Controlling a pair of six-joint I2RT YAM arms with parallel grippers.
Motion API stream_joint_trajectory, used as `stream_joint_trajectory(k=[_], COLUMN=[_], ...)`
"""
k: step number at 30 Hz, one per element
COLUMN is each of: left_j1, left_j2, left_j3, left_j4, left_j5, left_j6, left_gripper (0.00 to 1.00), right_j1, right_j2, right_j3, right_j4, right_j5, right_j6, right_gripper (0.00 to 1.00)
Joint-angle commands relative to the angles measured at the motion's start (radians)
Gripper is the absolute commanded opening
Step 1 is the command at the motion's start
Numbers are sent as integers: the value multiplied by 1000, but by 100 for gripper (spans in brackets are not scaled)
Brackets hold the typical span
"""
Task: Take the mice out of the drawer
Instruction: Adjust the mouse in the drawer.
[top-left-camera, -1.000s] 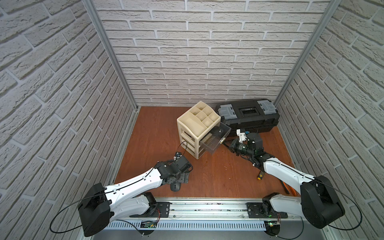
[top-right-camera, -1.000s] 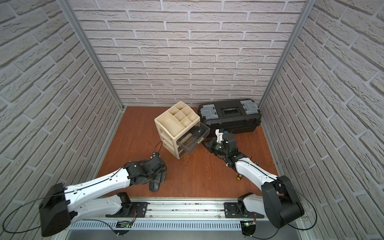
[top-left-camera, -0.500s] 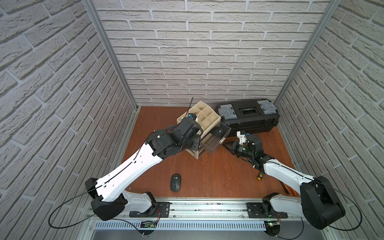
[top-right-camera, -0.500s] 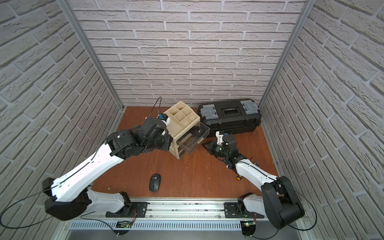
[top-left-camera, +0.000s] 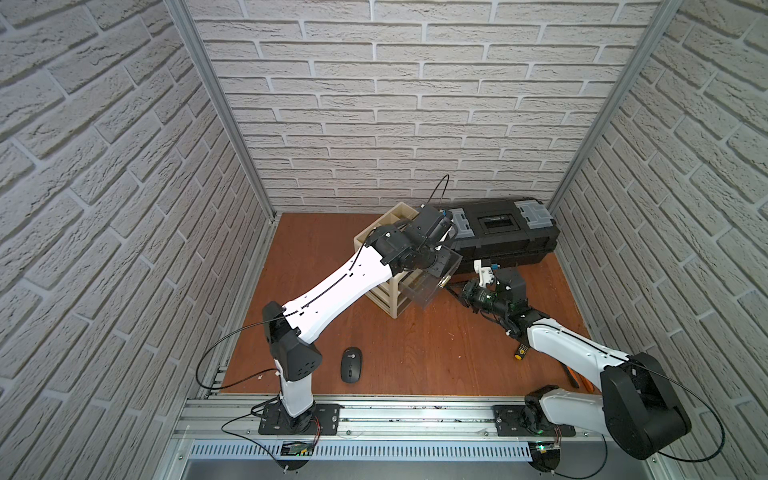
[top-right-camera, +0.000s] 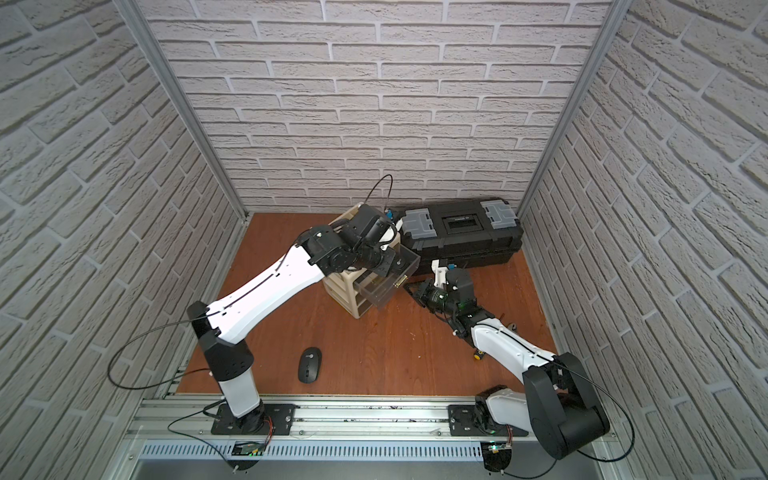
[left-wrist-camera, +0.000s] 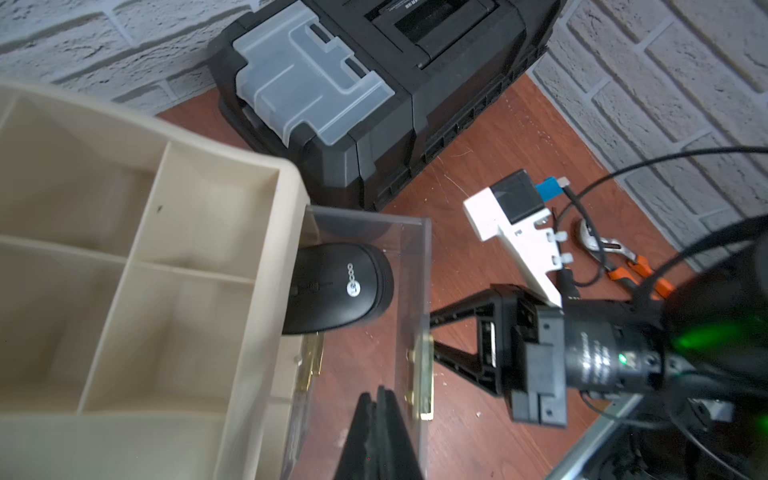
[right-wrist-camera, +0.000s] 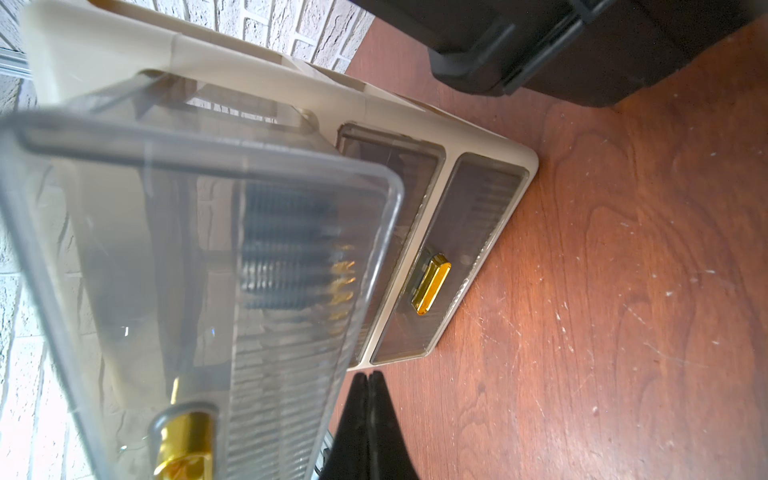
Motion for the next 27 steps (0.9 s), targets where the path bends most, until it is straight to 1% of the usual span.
stream_joint_trajectory(k=[1, 6, 8, 12, 18, 21, 27], left_j1=[15, 17, 17, 19, 19, 19, 10], left_j2=[56, 153, 173, 210, 244, 257, 294], left_j3=[67, 123, 123, 121, 123, 127, 142], left_j4=[42, 35, 44, 50, 75, 75, 60], left_j5=[-9, -51, -80, -179, -256, -274, -268], left_j6=[69, 89, 105, 146, 173, 174, 181], left_gripper=[0, 0, 0, 0, 0, 0, 0], right_j1=[-2, -2, -2, -2, -2, -2, -2], right_j2=[-25, -30, -33, -34, -33, -28, -25], right_j3=[-8, -8, -8, -3, 6, 6, 10], right_j4=[55, 57, 58, 62, 38, 41, 43], right_j5=[-10, -8, -8, -9, -2, -2, -1], right_j6=[9, 14, 16, 24, 24, 27, 27], right_gripper=[3, 3, 3, 3, 3, 3, 3])
